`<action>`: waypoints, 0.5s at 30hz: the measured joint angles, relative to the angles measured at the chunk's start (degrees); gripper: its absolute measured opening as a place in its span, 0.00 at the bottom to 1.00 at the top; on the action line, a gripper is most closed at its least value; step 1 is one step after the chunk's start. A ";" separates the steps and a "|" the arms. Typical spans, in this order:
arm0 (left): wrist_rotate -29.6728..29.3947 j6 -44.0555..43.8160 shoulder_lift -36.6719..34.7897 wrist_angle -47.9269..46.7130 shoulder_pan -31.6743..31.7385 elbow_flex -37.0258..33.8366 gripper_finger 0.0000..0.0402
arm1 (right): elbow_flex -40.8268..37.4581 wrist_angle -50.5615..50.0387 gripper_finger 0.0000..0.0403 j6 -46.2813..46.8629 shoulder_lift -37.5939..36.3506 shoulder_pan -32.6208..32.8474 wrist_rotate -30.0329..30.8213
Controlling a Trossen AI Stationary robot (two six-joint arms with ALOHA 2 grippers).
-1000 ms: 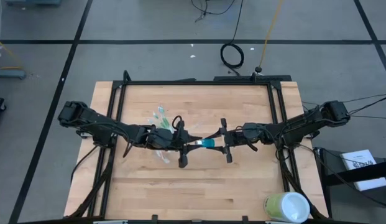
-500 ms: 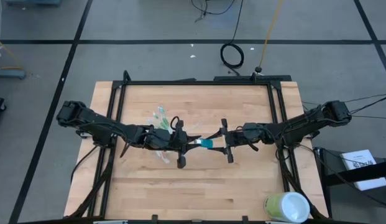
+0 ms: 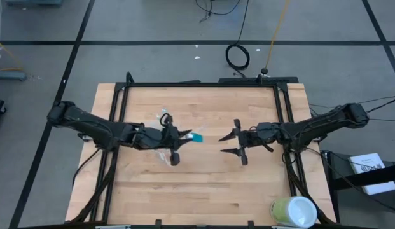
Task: Pick & Place toothbrushing station
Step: Put the blue mouthwash into the middle section of the transparent organizer
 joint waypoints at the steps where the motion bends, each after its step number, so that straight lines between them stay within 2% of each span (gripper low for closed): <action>1: -0.44 -0.71 -0.64 -0.61 0.00 0.01 0.00 | -0.01 -0.80 0.48 0.01 -0.45 0.02 -0.01; 15: -4.65 -14.92 -13.14 -25.05 -0.07 0.09 0.00 | -0.04 -1.67 0.48 0.90 -0.70 0.02 0.12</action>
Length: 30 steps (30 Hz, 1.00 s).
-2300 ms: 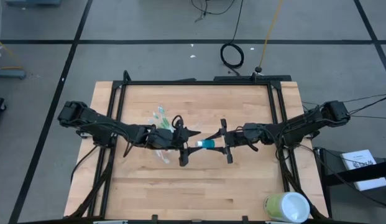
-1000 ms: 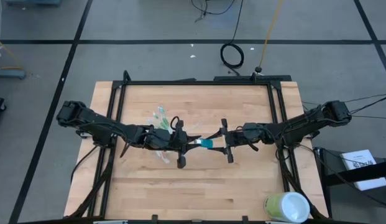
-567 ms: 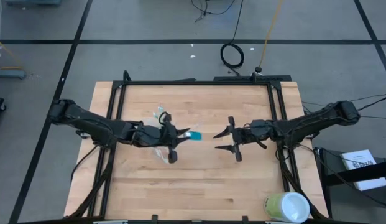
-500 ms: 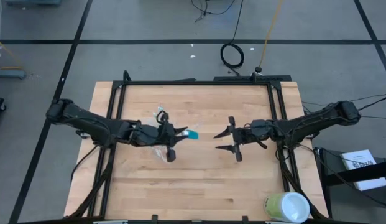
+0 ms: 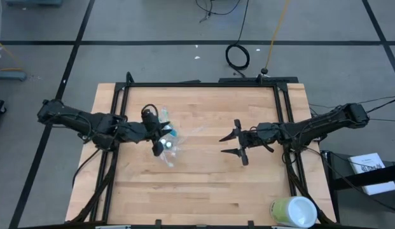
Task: Pick & Place toothbrushing station
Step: Put the blue mouthwash into the middle section of the transparent organizer
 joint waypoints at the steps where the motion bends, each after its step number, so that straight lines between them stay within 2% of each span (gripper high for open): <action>1: -0.11 -0.77 -0.16 -2.04 0.00 -0.01 0.00 | 0.00 -0.02 0.48 0.00 0.00 0.00 -0.01; 6: -1.04 -5.48 0.02 -9.03 -0.19 -0.13 0.00 | 0.00 -0.01 0.47 0.00 0.00 -0.02 0.03; 13: -4.61 -7.10 4.35 -8.57 0.07 -0.94 0.00 | 0.00 -0.01 0.47 0.22 0.00 -0.02 0.03; 21: -4.72 -9.80 11.14 -8.16 0.07 -0.94 0.00 | 0.00 -0.03 0.47 0.44 0.00 -0.02 0.03; 30: -6.21 -14.12 12.49 -7.18 0.00 -3.36 0.00 | 0.00 -0.07 0.47 0.46 0.00 -0.02 -0.03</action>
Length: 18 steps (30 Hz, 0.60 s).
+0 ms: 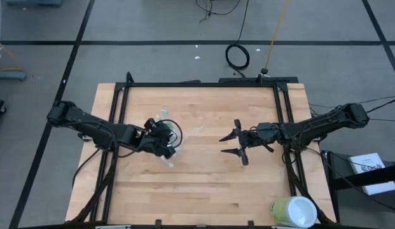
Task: Pick & Place toothbrushing station
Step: Put the blue mouthwash into the middle section of the transparent organizer
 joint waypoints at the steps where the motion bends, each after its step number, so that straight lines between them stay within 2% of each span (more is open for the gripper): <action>1: -0.02 -1.08 -0.04 0.08 -0.01 -0.89 0.00 | 0.00 0.01 0.47 -0.01 0.00 0.00 -0.04; 8: -0.36 -5.38 -0.49 4.98 -0.24 -5.09 0.00 | 0.00 0.02 0.47 -0.02 0.00 0.00 -0.10; 18: 2.11 -6.89 -0.42 6.59 -0.67 -5.41 0.00 | 0.00 0.04 0.47 -0.02 0.00 0.00 -0.12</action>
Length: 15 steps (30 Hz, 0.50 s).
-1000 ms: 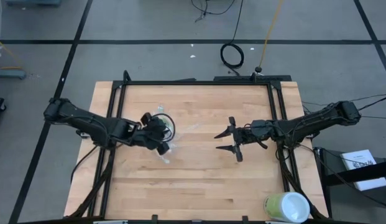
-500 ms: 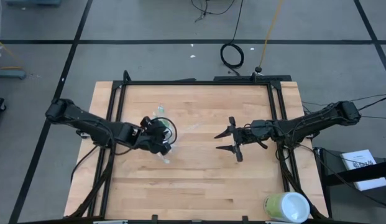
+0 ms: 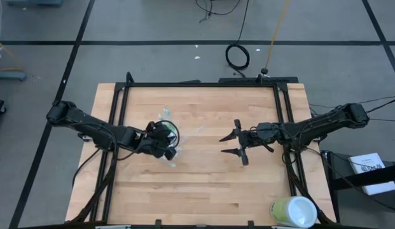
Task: Pick & Place toothbrushing station
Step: Put the blue mouthwash into the middle section of the transparent organizer
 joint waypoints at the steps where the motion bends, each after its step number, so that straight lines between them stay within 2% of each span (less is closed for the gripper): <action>1: 0.06 -0.34 0.02 -0.03 -0.14 0.00 0.00 | 0.00 0.01 0.47 0.00 0.00 0.00 0.00; 15: 1.35 -7.69 0.04 -1.53 -1.83 -0.04 0.00 | 0.00 0.00 0.47 -0.17 0.00 0.00 0.00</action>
